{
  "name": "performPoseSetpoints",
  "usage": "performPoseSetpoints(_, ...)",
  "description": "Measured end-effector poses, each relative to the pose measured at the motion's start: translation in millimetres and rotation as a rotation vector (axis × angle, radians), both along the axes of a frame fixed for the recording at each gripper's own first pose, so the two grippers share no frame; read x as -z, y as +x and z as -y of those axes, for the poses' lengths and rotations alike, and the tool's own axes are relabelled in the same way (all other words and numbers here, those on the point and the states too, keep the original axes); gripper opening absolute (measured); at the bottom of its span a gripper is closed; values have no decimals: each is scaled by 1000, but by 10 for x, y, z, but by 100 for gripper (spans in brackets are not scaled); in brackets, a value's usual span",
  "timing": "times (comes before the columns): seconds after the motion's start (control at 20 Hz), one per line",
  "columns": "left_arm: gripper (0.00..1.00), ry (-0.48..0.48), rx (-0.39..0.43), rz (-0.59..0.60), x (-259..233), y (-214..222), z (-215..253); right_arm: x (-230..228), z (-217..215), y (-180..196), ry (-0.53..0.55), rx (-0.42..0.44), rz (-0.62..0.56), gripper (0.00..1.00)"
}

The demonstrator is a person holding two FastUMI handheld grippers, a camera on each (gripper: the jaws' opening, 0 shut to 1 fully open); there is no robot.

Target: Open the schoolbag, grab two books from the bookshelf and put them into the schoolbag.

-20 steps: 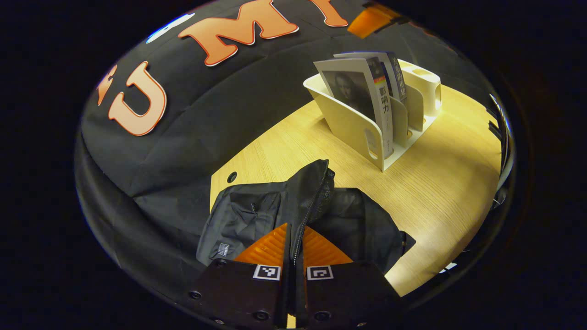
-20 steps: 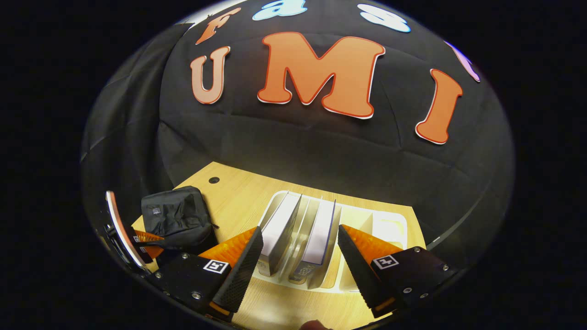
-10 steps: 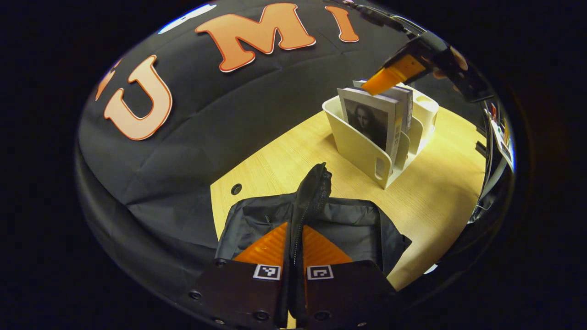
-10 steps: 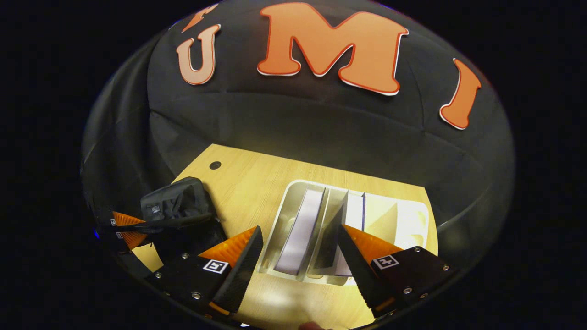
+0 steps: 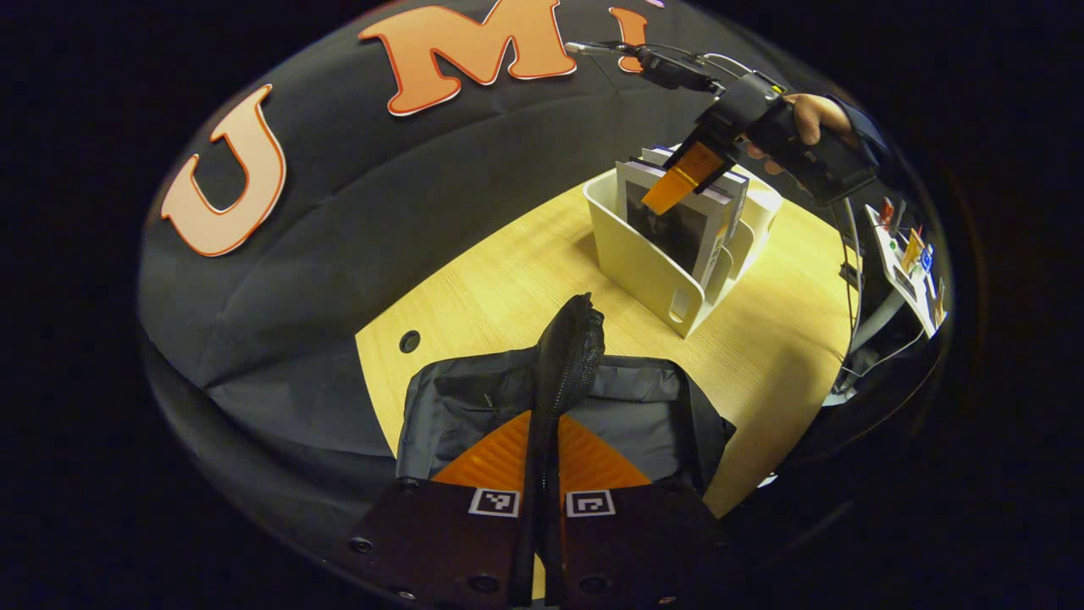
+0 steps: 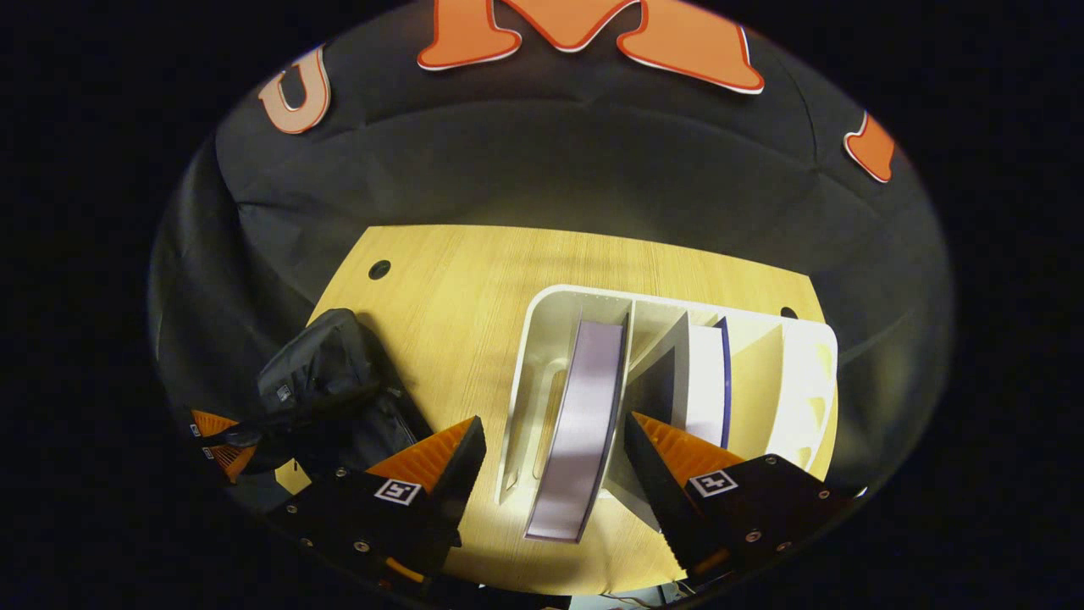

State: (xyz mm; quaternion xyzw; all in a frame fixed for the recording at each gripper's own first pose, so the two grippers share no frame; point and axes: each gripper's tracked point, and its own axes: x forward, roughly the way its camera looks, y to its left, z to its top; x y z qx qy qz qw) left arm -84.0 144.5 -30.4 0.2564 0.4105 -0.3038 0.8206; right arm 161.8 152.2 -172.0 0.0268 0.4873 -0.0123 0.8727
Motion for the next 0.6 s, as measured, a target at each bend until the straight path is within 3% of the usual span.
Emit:
performPoseSetpoints(0.15, 5, -42, 14, -71, -8, -44, 60, 126, 4, 14, 13, 25, -65, 96)
performPoseSetpoints(0.25, 6, -77, 19, -126, -26, -119, 113, 207, -1, 19, 15, 44, -102, 88)
performPoseSetpoints(0.45, 6, -87, 21, -144, -48, -129, 100, 323, 38, 19, 17, 105, -157, 60)
performPoseSetpoints(0.5, 6, -88, 26, -143, -44, -118, 101, 324, 57, 7, 18, 119, -176, 48)
performPoseSetpoints(0.6, 6, -93, 36, -148, -43, -130, 111, 306, 74, -40, 20, 146, -188, 40)
